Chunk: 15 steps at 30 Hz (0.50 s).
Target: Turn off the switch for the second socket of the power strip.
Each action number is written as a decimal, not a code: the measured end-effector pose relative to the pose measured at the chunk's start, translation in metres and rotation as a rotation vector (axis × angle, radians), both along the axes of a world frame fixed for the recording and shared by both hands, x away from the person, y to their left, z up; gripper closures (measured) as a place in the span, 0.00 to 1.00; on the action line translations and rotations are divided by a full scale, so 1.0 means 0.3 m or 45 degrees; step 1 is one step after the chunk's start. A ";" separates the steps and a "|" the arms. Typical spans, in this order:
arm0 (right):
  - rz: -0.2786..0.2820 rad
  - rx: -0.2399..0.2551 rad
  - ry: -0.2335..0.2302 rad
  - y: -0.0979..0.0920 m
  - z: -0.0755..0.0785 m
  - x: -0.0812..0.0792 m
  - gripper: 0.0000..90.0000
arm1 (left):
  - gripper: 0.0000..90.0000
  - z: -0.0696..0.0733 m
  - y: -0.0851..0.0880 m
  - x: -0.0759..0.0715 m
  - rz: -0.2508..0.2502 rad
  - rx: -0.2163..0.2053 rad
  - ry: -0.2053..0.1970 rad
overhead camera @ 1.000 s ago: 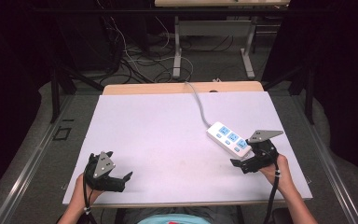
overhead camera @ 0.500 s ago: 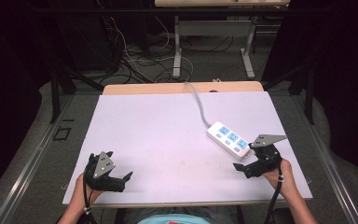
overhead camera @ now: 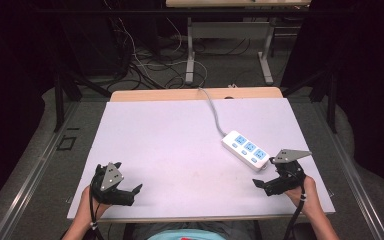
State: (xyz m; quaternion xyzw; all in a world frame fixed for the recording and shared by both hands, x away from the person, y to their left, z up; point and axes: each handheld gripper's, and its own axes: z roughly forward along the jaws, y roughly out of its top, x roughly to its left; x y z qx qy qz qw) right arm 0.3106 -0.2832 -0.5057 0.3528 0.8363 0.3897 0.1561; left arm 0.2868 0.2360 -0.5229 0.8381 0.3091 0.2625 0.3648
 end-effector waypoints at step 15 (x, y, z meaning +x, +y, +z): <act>0.011 -0.007 -0.010 -0.004 -0.007 -0.015 0.00 | 0.01 -0.001 -0.001 0.001 -0.003 0.002 0.005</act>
